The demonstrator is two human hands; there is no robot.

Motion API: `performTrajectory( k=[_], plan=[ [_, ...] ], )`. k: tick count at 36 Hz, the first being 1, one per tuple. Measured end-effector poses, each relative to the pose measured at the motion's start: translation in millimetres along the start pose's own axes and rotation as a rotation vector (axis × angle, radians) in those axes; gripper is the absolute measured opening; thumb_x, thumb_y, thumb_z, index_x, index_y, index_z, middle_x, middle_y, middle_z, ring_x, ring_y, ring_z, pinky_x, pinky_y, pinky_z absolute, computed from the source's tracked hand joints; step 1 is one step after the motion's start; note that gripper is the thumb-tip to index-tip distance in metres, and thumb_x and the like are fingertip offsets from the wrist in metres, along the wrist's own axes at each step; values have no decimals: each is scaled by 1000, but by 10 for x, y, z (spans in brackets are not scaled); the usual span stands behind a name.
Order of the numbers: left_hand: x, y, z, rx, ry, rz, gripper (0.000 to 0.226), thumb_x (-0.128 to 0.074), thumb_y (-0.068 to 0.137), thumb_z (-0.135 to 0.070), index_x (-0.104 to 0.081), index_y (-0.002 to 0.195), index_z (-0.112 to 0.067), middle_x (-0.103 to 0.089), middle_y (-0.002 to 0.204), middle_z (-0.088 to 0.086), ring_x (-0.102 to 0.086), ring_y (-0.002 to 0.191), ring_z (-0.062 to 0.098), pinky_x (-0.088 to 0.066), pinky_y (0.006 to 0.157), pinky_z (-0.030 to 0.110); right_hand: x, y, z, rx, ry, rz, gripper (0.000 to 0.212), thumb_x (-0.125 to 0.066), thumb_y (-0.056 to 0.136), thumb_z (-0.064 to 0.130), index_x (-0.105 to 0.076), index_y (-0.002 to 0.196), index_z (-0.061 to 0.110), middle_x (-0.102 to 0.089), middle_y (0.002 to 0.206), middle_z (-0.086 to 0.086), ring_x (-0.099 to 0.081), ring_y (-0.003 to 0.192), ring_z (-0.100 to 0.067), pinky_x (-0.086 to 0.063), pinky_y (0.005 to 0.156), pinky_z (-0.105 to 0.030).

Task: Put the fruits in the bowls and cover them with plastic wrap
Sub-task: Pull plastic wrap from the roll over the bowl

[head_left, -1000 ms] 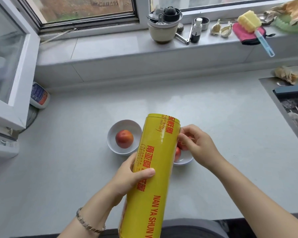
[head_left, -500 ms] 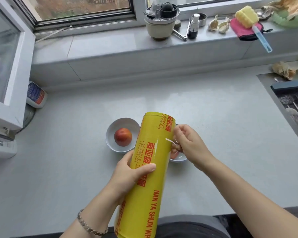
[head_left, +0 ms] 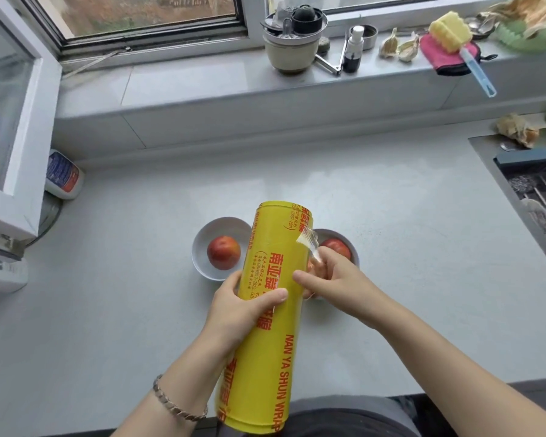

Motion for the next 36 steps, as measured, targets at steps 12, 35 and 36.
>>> performTrajectory(
  k=[12,35,36],
  plan=[
    [37,69,-114,48,-100,-42,84,-79,44,-45,-52,120,-21,-69,104,7,-70,86,27,-59,71,45,-15,-21,-44,108,-150,30,28,-63,84,16,-41,67,16,-45,67,2,-43,65,-10,-37,67,-25],
    [55,62,-250,25,-143,-128,80,-76,46,-46,-53,119,-20,-67,105,6,-68,88,27,-58,71,44,-160,-93,-67,53,-33,109,27,-54,91,19,-36,72,16,-58,69,0,-60,67,-7,-50,75,-32],
    [50,64,-257,31,-158,-127,76,-76,49,-44,-54,118,-20,-68,104,6,-68,87,26,-58,68,42,-166,-89,-60,41,-13,110,24,-55,91,19,-36,75,15,-56,68,-1,-59,65,-7,-50,73,-31]
  ],
)
Point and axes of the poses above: each hand's wrist, its own y-axis towards the middle knuckle, its own x-axis out of the back of the hand, z = x × y, the point moved 1 cm from there along y, towards the middle knuckle
